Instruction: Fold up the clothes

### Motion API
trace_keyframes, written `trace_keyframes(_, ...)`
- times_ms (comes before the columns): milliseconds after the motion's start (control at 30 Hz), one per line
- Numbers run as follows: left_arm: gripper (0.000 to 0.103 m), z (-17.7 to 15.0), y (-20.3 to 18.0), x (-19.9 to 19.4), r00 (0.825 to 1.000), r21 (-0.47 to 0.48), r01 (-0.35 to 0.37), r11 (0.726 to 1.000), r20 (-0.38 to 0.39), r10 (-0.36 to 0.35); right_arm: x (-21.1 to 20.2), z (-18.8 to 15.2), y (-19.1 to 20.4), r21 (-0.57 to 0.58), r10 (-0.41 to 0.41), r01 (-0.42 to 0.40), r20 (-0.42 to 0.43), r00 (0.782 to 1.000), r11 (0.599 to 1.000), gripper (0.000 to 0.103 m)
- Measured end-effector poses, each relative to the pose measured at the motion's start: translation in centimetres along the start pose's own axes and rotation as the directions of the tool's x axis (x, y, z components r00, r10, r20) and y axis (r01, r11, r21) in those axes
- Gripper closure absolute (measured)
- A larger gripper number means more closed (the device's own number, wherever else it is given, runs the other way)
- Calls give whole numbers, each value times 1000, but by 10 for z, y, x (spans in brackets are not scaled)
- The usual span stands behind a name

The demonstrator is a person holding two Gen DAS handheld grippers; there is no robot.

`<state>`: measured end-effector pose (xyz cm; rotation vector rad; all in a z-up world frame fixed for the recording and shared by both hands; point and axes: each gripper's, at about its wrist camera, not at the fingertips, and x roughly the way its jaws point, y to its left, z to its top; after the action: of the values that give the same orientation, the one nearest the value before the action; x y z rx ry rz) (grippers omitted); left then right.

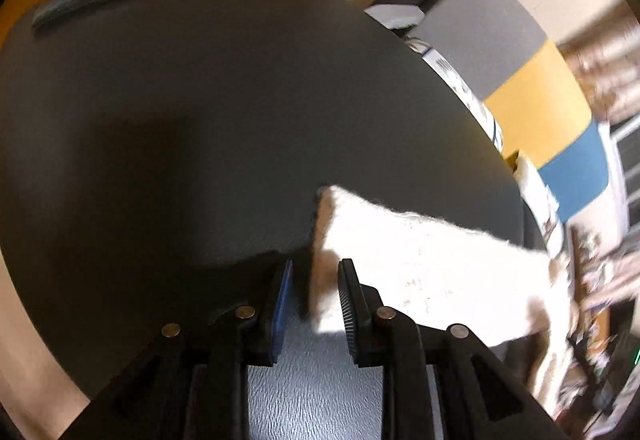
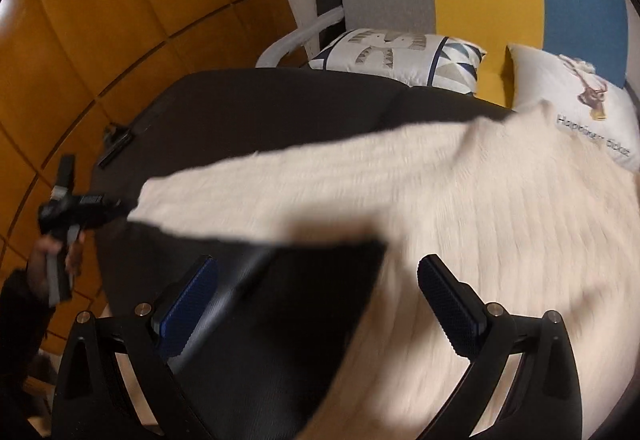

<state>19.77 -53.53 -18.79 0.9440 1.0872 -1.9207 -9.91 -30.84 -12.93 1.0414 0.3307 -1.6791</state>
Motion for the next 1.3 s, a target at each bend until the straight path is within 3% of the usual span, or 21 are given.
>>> trace_keyframes(33, 81, -2, -8, 2, 1000, 44, -24, 999, 13, 23, 12, 8, -5, 12, 0, 1, -20, 1000, 1000, 1)
trace_keyframes(67, 93, -6, -16, 3, 998, 93, -53, 994, 33, 50, 26, 14, -11, 32, 1, 1, -45, 999, 999, 1)
trace_keyframes(133, 97, -12, -29, 6, 994, 161, -100, 982, 70, 89, 49, 22, -20, 79, 30, -23, -88, 996, 997, 1)
trace_keyframes(233, 101, -12, -31, 7, 990, 125, -116, 985, 99, 104, 74, 28, -30, 147, 75, -55, -133, 988, 988, 0)
trace_keyframes(300, 101, -7, -31, 9, 981, 94, -154, 984, 131, 141, 81, 34, -34, 198, 103, -80, -112, 988, 977, 0)
trace_keyframes(500, 101, 10, -34, 20, 970, 55, -203, 978, 151, 193, 89, 45, -51, 417, 219, -186, -31, 975, 890, 0)
trace_keyframes(600, 100, 16, -31, 22, 981, 38, -154, 987, 125, 149, 86, 44, -51, 441, 217, -188, -15, 976, 878, 0)
trace_keyframes(667, 96, 33, 5, 15, 995, -41, -44, 998, 88, 48, 82, 44, -49, 438, 209, -182, -12, 978, 881, 0)
trace_keyframes(733, 89, 38, 33, 6, 996, -113, 57, 992, 71, -49, 78, 44, -47, 434, 201, -177, -10, 980, 883, 0)
trace_keyframes(800, 88, 37, 50, -2, 989, -160, 143, 977, 67, -134, 64, 43, -41, 402, 213, -203, 22, 977, 893, 0)
trace_keyframes(933, 86, 39, 64, 1, 974, -194, 224, 955, 30, -222, 48, 38, -26, 320, 275, -272, 35, 961, 908, 0)
trace_keyframes(1133, 86, 45, 71, 19, 947, -256, 303, 918, -31, -321, 66, 48, -23, 301, 234, -218, -18, 972, 928, 0)
trace_keyframes(1300, 90, 48, 69, 19, 930, -271, 351, 896, -11, -368, 78, 52, -28, 315, 218, -197, -33, 975, 928, 0)
